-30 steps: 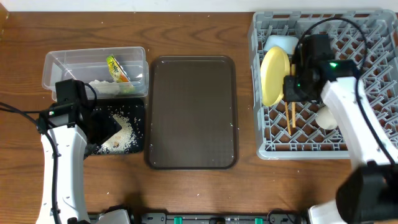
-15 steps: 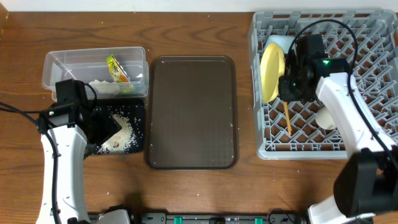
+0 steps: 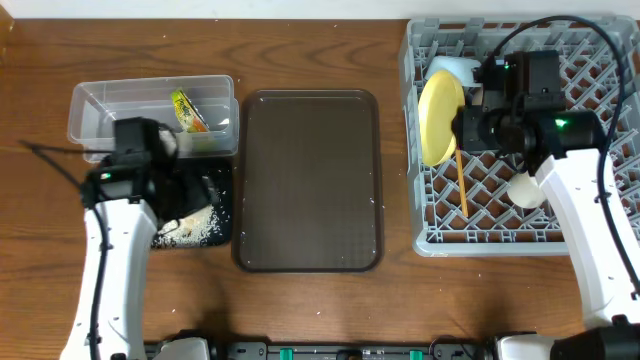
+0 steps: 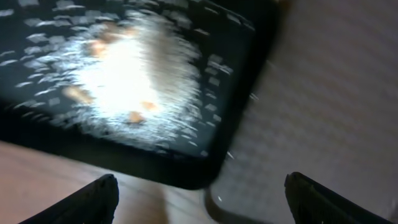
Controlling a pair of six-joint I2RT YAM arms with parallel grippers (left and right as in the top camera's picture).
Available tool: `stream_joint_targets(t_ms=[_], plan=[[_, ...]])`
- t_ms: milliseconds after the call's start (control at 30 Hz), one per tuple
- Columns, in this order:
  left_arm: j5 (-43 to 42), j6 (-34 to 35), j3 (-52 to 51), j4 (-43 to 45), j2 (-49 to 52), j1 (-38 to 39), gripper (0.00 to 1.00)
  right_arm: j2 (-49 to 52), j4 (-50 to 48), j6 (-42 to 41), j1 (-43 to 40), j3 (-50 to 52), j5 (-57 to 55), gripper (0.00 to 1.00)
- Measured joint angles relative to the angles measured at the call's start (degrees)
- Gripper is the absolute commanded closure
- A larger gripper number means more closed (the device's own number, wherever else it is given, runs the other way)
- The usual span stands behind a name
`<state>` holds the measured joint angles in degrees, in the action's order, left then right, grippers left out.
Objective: Sort waste into correct bins and load items into the dishwasher rack
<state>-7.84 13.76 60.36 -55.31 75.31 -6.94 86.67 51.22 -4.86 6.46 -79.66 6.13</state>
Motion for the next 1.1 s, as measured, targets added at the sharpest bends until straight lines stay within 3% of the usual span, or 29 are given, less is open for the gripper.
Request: stream_joint_targets(t_ms=[233, 400, 733, 900, 1100], plan=[[-2.7, -5.7, 0.0, -8.4, 0.0, 5.0, 0.06, -0.7, 2.8, -1.2, 0.0, 0.0, 0.9, 0.01], [-2.8, -8.0, -0.9, -8.5, -3.8, 5.0, 0.05, -5.5, 3.2, -2.3, 0.0, 2.4, 0.4, 0.01], [-2.8, -9.4, -12.2, 1.2, -35.0, 5.0, 0.01, -32.1, -12.5, -4.4, 0.0, 28.1, -0.1, 0.01], [-2.8, -9.4, -14.4, 1.5, -45.6, 5.0, 0.01, -47.0, -12.3, -5.0, 0.0, 37.4, -2.8, 0.01], [-2.8, -9.4, -14.5, 1.6, -49.3, 5.0, 0.01, -52.8, -5.8, -5.2, 0.0, 39.1, -3.7, 0.01]])
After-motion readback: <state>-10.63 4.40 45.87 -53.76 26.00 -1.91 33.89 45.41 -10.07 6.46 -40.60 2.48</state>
